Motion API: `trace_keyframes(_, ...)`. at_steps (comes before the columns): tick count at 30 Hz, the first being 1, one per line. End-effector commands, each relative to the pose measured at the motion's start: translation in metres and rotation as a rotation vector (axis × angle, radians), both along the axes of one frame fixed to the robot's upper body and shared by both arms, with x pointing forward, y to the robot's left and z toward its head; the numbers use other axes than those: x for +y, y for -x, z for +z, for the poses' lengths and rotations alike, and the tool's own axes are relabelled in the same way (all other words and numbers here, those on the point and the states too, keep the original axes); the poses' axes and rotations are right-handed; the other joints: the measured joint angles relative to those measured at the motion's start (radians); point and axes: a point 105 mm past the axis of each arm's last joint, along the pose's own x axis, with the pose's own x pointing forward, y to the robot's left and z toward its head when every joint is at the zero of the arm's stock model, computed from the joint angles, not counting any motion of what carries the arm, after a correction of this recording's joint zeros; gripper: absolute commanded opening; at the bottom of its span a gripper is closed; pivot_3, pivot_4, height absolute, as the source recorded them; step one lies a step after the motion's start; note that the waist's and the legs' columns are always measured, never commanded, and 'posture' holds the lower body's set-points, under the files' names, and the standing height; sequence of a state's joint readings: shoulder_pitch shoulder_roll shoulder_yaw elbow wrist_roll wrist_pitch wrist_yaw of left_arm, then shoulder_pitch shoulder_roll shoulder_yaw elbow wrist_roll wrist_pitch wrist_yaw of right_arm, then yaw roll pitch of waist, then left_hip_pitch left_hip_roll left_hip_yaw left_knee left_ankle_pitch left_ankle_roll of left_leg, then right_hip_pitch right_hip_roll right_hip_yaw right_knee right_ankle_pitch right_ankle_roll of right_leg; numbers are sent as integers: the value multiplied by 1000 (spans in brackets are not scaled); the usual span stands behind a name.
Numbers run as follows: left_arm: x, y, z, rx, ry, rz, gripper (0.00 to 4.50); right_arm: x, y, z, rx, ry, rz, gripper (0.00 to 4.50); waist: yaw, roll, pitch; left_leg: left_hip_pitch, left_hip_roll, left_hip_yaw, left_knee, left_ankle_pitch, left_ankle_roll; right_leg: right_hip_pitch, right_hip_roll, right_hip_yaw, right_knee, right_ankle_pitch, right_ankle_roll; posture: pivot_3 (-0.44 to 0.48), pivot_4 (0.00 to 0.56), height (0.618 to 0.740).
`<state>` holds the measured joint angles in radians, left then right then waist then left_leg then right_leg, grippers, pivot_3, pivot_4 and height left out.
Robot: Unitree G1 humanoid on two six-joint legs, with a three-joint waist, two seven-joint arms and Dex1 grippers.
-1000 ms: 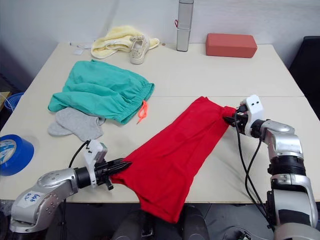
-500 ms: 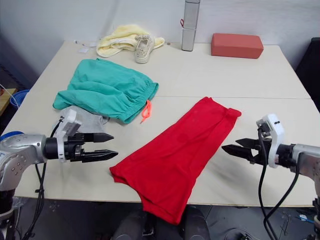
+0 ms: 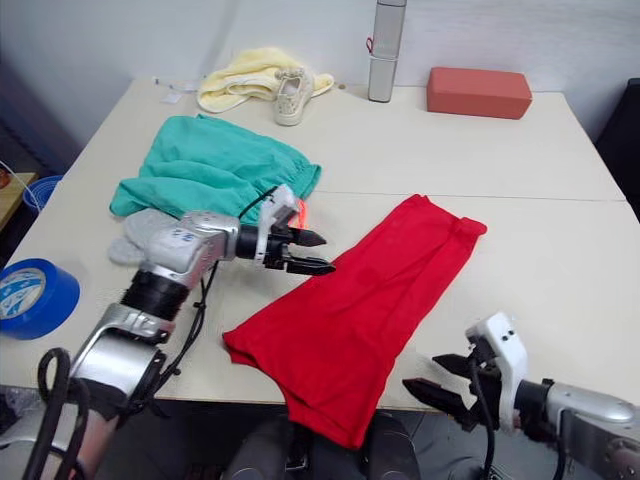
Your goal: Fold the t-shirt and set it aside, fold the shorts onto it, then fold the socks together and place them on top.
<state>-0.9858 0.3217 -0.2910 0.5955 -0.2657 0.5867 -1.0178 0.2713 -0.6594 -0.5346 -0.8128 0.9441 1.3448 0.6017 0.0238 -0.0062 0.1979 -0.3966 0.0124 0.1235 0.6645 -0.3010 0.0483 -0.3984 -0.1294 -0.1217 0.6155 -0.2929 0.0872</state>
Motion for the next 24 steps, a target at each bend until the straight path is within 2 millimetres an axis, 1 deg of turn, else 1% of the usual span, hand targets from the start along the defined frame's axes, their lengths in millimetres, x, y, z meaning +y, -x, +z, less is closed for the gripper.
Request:
trace_keyframes(1,-12,-16,3,-55,-19,30,4443,8,-2,-3,-10,-1,-10,4500,1,-1,0,0,0,0,0,0,0,-1,0,0,0,0,0,0,150,740)
trace_keyframes(3,-21,-22,1,-48,-23,45,4443,19,0,-8,10,-17,12,4500,2,-2,0,-2,0,0,0,0,0,-2,0,-1,1,0,0,0,150,740)
trace_keyframes(5,-28,-24,-3,-33,-40,43,4443,32,1,-13,17,-36,30,4500,0,-5,-1,-7,0,0,1,1,1,-8,0,-1,2,0,0,0,150,740)
trace_keyframes(8,-37,-26,-8,-29,-54,50,4443,44,-6,-19,13,-33,13,4500,-2,-9,-2,-9,0,0,2,1,0,-10,0,-1,4,0,0,0,150,740)
trace_keyframes(12,-47,-22,-19,8,-65,37,4443,49,-19,-27,-1,2,-30,4500,-2,-17,-7,-8,0,0,2,2,1,-10,0,-1,5,0,0,0,150,740)
trace_keyframes(14,-50,-20,-25,12,-78,36,4500,48,-22,-29,-3,21,-38,4129,-1,-20,-9,-8,0,0,2,1,3,-10,-1,-1,5,0,0,0,150,740)
trace_keyframes(15,-51,-20,-28,12,-82,37,4070,49,-23,-30,-4,30,-35,3857,-1,-21,-10,-8,0,-1,2,1,4,-10,-1,-1,5,0,0,0,150,740)
trace_keyframes(17,-53,-19,-34,13,-89,43,3592,50,-23,-31,-7,46,-20,3187,-1,-21,-10,-8,0,-1,2,1,4,-10,-1,-1,5,0,0,0,150,740)
trace_keyframes(19,-55,-19,-36,25,-76,63,2916,53,-22,-30,-16,45,5,2410,0,-22,-11,-8,0,-1,2,1,3,-10,-1,-1,5,0,-1,0,150,740)
trace_keyframes(24,-47,-25,-40,9,-78,115,1215,59,-19,-31,-31,62,53,636,0,-22,-11,-8,0,-1,2,1,3,-10,-1,-1,5,0,0,0,150,740)
